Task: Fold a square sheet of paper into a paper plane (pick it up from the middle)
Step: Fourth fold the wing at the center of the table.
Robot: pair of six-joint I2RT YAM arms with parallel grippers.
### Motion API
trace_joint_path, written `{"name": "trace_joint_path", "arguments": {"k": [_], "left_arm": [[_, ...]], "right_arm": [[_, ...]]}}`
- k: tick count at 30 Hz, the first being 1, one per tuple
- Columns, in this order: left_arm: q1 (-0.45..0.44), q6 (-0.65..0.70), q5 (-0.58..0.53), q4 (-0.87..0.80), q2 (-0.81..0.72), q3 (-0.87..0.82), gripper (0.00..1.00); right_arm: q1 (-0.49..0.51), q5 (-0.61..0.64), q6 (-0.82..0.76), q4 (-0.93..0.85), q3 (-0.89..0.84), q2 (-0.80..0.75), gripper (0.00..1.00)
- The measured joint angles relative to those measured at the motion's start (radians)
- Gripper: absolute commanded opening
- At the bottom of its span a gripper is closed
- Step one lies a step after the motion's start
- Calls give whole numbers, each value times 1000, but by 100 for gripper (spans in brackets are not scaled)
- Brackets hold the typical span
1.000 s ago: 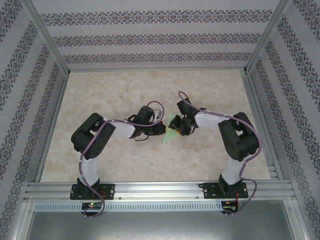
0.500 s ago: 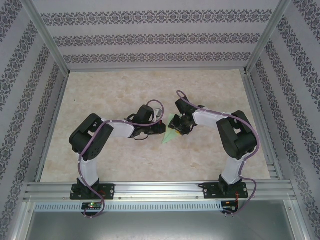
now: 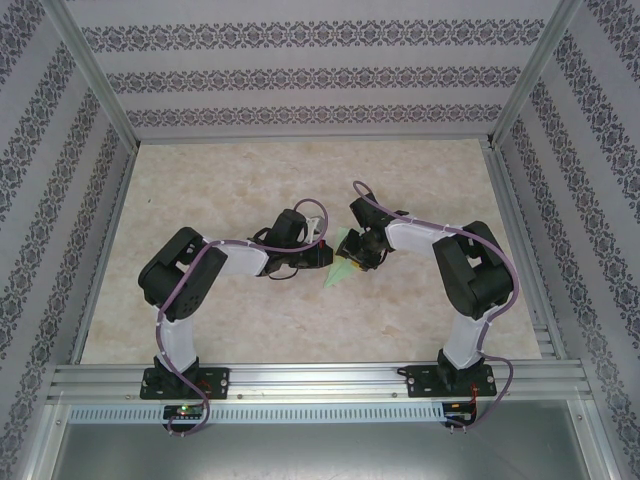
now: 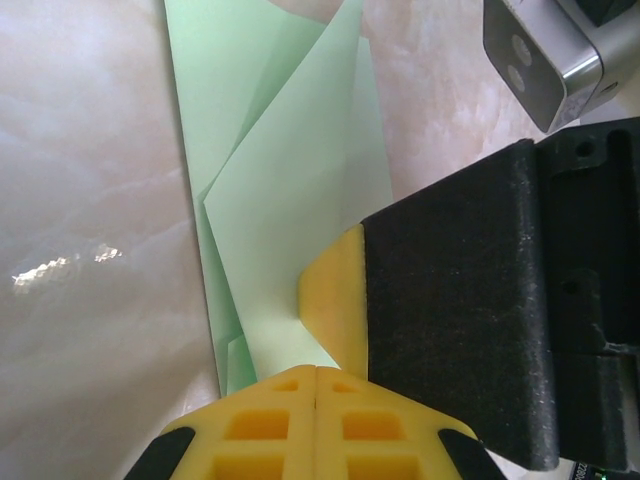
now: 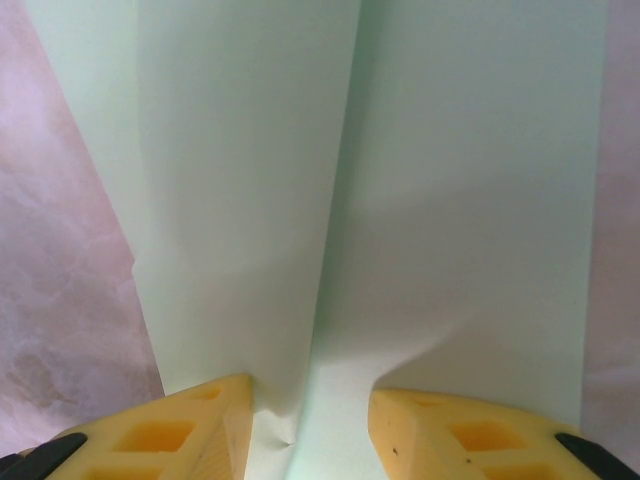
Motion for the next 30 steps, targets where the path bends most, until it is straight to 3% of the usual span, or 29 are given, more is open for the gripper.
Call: {"name": "trace_joint_path", "arguments": {"k": [30], "left_arm": [[3,1,-6,-9,49,8,1]], "right_arm": [[-7,-12,23,11,-9,-1,40]]}}
